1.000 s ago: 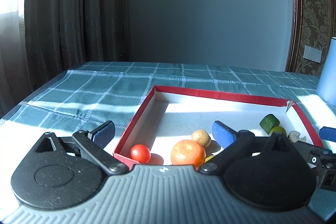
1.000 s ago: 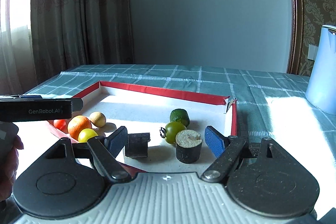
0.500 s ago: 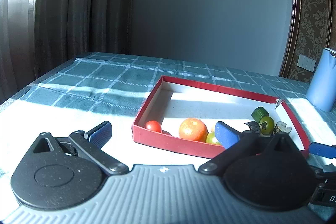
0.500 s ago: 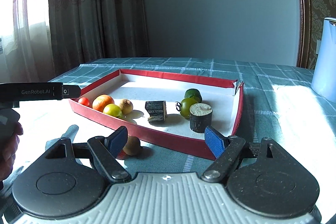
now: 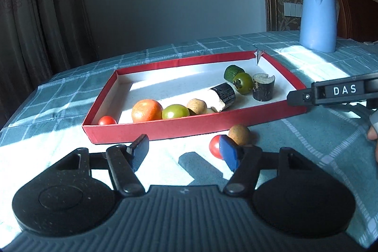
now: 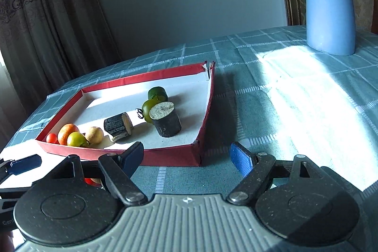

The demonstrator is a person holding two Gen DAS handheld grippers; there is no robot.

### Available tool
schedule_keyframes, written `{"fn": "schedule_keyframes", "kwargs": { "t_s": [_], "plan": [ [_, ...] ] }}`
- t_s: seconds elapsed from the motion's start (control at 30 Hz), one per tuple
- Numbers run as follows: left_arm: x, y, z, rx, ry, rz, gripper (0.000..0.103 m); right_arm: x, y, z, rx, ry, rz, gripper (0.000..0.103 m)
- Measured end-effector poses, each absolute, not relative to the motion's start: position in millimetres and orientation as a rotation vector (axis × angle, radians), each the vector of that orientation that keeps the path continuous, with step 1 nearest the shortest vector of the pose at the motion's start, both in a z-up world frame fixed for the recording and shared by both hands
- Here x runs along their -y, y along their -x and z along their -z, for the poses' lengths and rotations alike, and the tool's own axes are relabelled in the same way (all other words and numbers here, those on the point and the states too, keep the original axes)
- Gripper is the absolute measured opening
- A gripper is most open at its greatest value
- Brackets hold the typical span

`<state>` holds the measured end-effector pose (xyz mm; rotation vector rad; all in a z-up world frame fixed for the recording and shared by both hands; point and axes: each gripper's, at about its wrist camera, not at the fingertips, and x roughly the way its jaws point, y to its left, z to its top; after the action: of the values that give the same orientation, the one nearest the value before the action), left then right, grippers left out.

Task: Organize fruits
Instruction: 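Lift both open grippers out of the tray toward the last loose items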

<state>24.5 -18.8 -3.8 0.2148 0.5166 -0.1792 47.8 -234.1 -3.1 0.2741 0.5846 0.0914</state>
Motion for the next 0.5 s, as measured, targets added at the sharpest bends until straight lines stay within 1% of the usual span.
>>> {"fn": "schedule_keyframes", "kwargs": {
  "t_s": [0.17, 0.27, 0.37, 0.47, 0.5],
  "plan": [
    [17.3, -22.0, 2.9, -0.526, -0.182, 0.291, 0.058, 230.3, -47.8, 4.7, -0.597, -0.257, -0.102, 0.08],
    [19.8, -16.9, 0.8, -0.496, -0.192, 0.295, 0.059, 225.5, -46.3, 3.2, -0.589, -0.23, -0.109, 0.08],
    [27.1, -27.1, 8.5, -0.557, -0.225, 0.283, 0.059, 224.4, -46.6, 3.0, -0.596, -0.23, -0.113, 0.08],
    [33.4, -32.8, 14.0, -0.59, -0.258, 0.287, 0.05, 223.5, -47.2, 3.9, -0.604, -0.229, -0.117, 0.08],
    [34.9, -32.9, 14.8, -0.59, -0.262, 0.294, 0.045, 223.0, -47.2, 4.1, -0.605, -0.226, -0.118, 0.08]
  ]
}}
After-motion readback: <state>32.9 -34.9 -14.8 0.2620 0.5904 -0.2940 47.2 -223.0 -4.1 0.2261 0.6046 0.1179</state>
